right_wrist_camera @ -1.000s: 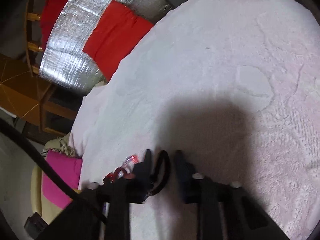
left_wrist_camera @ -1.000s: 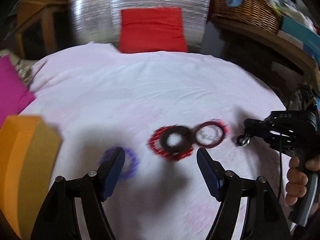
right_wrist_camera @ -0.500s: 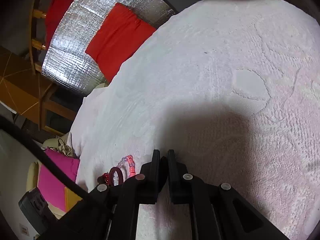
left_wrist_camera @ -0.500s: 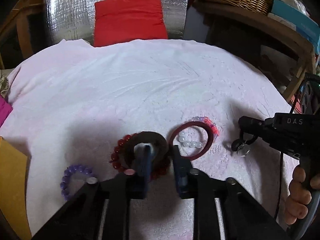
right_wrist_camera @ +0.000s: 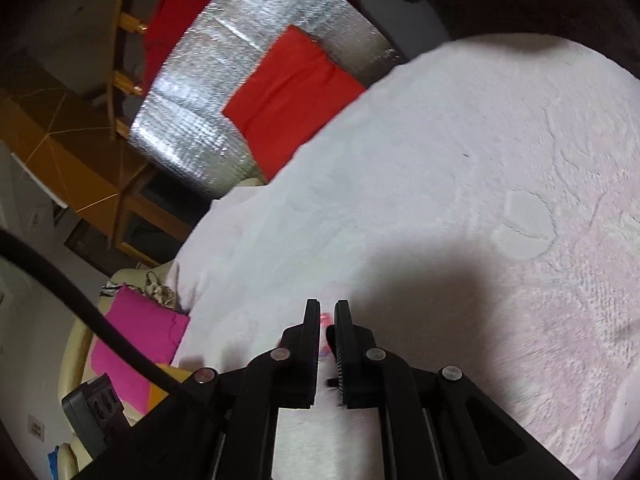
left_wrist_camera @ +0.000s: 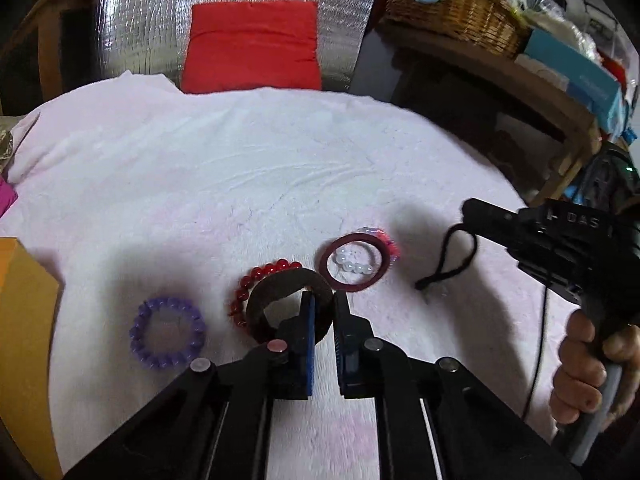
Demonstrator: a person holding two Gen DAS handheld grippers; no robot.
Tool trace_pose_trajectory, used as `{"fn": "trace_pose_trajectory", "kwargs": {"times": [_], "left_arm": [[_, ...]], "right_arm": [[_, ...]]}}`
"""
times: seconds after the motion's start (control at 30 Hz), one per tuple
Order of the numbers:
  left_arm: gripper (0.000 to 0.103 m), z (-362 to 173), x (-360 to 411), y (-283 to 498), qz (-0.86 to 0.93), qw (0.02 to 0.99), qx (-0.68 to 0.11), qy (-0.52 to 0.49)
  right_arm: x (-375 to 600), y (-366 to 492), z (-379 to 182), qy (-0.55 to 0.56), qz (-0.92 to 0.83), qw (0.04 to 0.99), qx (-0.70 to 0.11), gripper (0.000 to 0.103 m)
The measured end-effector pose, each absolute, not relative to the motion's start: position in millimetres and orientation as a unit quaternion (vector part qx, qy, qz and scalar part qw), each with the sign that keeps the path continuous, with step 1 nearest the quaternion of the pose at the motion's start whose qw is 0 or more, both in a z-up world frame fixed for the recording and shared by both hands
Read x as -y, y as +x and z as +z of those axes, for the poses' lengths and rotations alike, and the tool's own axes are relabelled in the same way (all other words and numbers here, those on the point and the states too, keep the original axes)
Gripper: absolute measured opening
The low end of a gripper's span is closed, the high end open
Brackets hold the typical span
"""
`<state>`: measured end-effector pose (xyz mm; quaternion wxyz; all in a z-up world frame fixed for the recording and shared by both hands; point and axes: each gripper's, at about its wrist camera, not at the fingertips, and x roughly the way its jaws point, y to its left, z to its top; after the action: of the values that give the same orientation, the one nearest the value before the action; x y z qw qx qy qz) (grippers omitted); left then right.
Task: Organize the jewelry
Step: 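Carry the dark brown ring and black strap over the orange box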
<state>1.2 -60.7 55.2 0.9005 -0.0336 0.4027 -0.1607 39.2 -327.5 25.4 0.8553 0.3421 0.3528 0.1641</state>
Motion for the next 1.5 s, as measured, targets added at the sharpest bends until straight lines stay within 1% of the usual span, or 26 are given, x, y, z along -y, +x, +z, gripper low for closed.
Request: {"fn": "trace_pose_trajectory", "kwargs": {"times": [0.6, 0.7, 0.73, 0.77, 0.8, 0.83, 0.87, 0.93, 0.97, 1.0, 1.07, 1.13, 1.17, 1.2, 1.23, 1.33, 1.5], "left_arm": [[0.009, 96, 5, -46, -0.122, 0.926, -0.355, -0.042], [0.009, 94, 5, -48, -0.122, 0.924, -0.359, -0.040], [0.009, 94, 7, -49, -0.121, 0.924, -0.361, -0.037], [0.009, 93, 9, -49, -0.120, 0.923, -0.365, -0.033], [0.009, 92, 10, -49, -0.121, 0.922, -0.367, -0.031], [0.009, 92, 11, -49, -0.121, 0.921, -0.368, -0.029], [0.009, 92, 12, -49, -0.121, 0.921, -0.369, -0.029], [0.009, 92, 13, -48, -0.122, 0.920, -0.370, -0.030], [0.009, 92, 14, -48, -0.120, 0.921, -0.370, -0.029], [0.009, 93, 14, -48, -0.119, 0.921, -0.369, -0.028], [0.009, 92, 15, -49, -0.118, 0.922, -0.369, -0.026], [0.009, 92, 14, -49, -0.117, 0.921, -0.370, -0.025], [0.009, 92, 13, -50, -0.113, 0.922, -0.370, -0.022], [0.009, 92, 11, -50, -0.109, 0.923, -0.368, -0.020], [0.009, 93, 8, -50, -0.106, 0.924, -0.367, -0.022], [0.009, 100, -1, -53, -0.097, 0.929, -0.357, -0.031], [0.009, 121, -23, -69, -0.070, 0.943, -0.320, -0.049]], "right_arm": [[261, 6, 74, 0.284, 0.268, 0.866, -0.313, 0.008], [268, 6, 78, 0.265, 0.236, 0.874, -0.331, 0.010], [274, 7, 76, 0.258, 0.214, 0.878, -0.343, 0.012], [282, 9, 72, 0.248, 0.180, 0.882, -0.358, 0.022], [290, 12, 67, 0.242, 0.152, 0.884, -0.369, 0.042], [297, 15, 61, 0.236, 0.129, 0.883, -0.383, 0.058], [304, 18, 56, 0.234, 0.115, 0.882, -0.394, 0.079], [314, 21, 48, 0.233, 0.095, 0.884, -0.393, 0.079], [315, 24, 44, 0.224, 0.087, 0.885, -0.398, 0.075], [311, 30, 39, 0.209, 0.081, 0.883, -0.413, 0.066], [301, 40, 25, 0.184, 0.078, 0.873, -0.446, 0.053], [287, 47, 12, 0.154, 0.070, 0.867, -0.468, 0.050], [280, 49, 9, 0.122, 0.059, 0.873, -0.469, 0.042], [274, 48, 11, 0.089, 0.047, 0.882, -0.459, 0.021], [266, 47, 13, 0.053, 0.042, 0.889, -0.453, 0.013], [270, 39, 29, 0.086, 0.057, 0.896, -0.433, 0.013], [272, 10, 77, 0.156, 0.148, 0.910, -0.356, 0.013]]}}
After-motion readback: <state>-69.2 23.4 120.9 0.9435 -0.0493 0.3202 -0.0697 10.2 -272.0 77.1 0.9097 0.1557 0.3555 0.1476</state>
